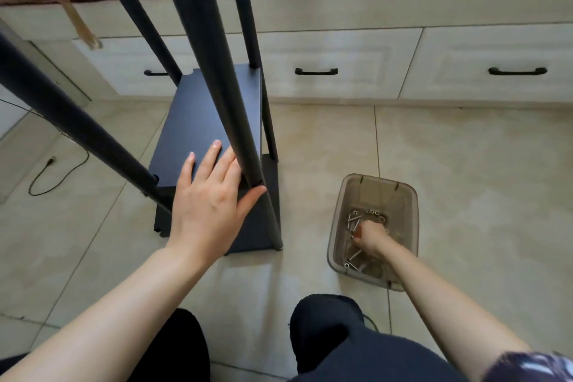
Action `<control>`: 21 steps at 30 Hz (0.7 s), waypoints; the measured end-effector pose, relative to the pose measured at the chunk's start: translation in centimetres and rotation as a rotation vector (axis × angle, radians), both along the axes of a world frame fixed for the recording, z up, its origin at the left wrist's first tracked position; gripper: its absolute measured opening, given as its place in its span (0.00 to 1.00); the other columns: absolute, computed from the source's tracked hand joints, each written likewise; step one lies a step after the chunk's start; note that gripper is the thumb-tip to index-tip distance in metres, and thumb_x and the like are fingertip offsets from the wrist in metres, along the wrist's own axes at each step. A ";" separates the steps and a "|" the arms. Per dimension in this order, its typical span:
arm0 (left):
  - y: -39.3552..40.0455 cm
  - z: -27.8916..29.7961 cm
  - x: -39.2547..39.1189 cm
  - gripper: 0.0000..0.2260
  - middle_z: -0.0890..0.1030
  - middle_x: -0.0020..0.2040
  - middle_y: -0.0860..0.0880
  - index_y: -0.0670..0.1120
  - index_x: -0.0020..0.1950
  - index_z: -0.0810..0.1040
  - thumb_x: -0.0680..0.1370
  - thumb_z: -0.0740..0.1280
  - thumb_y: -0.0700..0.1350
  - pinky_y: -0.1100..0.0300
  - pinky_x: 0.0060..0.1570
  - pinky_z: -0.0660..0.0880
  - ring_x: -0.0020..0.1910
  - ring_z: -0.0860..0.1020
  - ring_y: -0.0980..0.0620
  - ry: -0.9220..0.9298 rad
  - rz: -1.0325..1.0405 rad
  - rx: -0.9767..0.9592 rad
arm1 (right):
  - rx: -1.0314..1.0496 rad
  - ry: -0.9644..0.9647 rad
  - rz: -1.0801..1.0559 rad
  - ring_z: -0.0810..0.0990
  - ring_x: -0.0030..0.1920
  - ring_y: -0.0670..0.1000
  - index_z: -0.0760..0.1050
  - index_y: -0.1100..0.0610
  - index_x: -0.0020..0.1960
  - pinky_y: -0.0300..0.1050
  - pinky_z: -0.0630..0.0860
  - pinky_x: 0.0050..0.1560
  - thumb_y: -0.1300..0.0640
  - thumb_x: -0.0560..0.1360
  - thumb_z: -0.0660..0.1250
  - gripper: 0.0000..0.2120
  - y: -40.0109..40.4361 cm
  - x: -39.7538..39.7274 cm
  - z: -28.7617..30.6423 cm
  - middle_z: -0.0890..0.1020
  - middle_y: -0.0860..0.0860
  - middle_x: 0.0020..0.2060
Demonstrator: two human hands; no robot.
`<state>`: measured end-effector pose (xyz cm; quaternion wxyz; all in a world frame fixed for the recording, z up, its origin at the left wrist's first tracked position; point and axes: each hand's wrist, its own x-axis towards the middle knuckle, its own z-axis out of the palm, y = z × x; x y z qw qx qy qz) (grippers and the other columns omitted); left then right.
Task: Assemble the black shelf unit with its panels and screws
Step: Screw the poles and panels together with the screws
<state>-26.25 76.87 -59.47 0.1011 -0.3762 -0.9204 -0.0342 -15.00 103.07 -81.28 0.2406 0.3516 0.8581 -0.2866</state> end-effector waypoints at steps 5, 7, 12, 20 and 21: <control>-0.2 -0.3 -0.1 0.28 0.72 0.75 0.46 0.44 0.75 0.71 0.81 0.54 0.59 0.40 0.75 0.60 0.78 0.64 0.43 0.020 -0.001 0.001 | 0.085 -0.012 -0.011 0.80 0.59 0.62 0.76 0.63 0.60 0.47 0.75 0.54 0.57 0.80 0.62 0.12 -0.2 -1.1 -1.7 0.80 0.62 0.59; -0.3 -0.4 -0.1 0.28 0.72 0.75 0.46 0.43 0.74 0.72 0.81 0.54 0.59 0.40 0.74 0.60 0.77 0.65 0.43 0.027 -0.002 0.009 | 0.108 -0.015 -0.002 0.80 0.59 0.62 0.76 0.63 0.61 0.47 0.75 0.54 0.61 0.80 0.60 0.13 -0.4 -1.3 -2.1 0.80 0.62 0.60; -0.3 -0.4 0.0 0.27 0.72 0.74 0.46 0.43 0.73 0.73 0.82 0.55 0.59 0.41 0.74 0.61 0.77 0.65 0.43 0.019 0.000 0.028 | 0.094 -0.032 0.030 0.80 0.59 0.62 0.75 0.64 0.63 0.49 0.76 0.55 0.63 0.79 0.59 0.14 -0.5 -1.1 -2.2 0.79 0.63 0.61; -1.0 0.9 0.6 0.24 0.67 0.78 0.53 0.49 0.76 0.69 0.81 0.59 0.57 0.50 0.79 0.50 0.81 0.56 0.50 -0.220 -0.008 0.136 | 0.068 0.065 0.062 0.80 0.55 0.61 0.76 0.64 0.55 0.45 0.73 0.49 0.61 0.77 0.66 0.09 0.0 -0.7 3.9 0.81 0.62 0.53; -1.2 0.9 0.9 0.24 0.68 0.77 0.52 0.48 0.76 0.70 0.81 0.60 0.55 0.51 0.78 0.51 0.80 0.57 0.50 -0.242 -0.009 0.195 | 0.069 0.091 0.061 0.81 0.55 0.61 0.77 0.64 0.54 0.44 0.72 0.47 0.61 0.76 0.65 0.09 -0.1 -0.8 5.3 0.82 0.62 0.53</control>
